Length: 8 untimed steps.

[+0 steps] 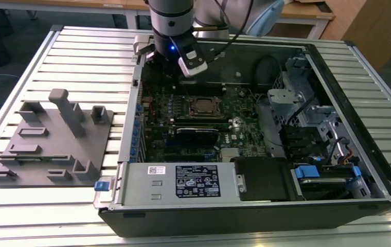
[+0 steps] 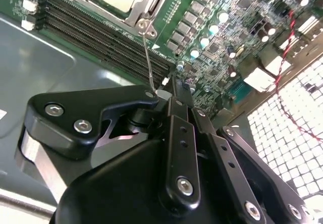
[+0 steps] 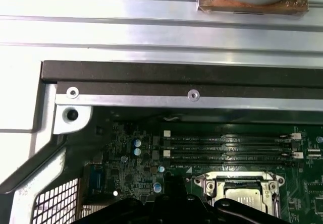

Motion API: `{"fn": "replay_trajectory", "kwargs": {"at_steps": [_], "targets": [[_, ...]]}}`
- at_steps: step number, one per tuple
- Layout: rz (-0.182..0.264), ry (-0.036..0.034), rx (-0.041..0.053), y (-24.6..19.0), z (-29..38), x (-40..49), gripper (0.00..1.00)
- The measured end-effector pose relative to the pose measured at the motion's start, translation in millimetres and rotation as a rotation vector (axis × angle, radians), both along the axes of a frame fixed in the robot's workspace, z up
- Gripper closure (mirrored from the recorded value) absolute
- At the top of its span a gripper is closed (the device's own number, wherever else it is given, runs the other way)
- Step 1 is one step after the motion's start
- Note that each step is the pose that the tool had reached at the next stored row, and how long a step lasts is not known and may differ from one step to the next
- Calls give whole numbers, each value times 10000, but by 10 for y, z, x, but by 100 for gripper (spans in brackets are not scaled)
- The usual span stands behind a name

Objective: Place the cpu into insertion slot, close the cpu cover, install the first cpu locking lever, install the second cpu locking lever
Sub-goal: 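Install the first cpu locking lever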

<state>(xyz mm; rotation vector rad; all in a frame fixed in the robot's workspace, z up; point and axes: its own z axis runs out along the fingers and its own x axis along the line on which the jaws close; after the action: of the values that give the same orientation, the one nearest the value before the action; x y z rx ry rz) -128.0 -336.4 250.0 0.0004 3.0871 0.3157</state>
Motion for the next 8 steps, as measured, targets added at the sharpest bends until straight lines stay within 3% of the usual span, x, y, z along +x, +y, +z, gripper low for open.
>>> {"fn": "replay_trajectory", "kwargs": {"at_steps": [3, 8], "targets": [[0, 0, 216, -1, -3, -2, 90], [-1, 0, 251, -1, -4, -2, 90]]}}
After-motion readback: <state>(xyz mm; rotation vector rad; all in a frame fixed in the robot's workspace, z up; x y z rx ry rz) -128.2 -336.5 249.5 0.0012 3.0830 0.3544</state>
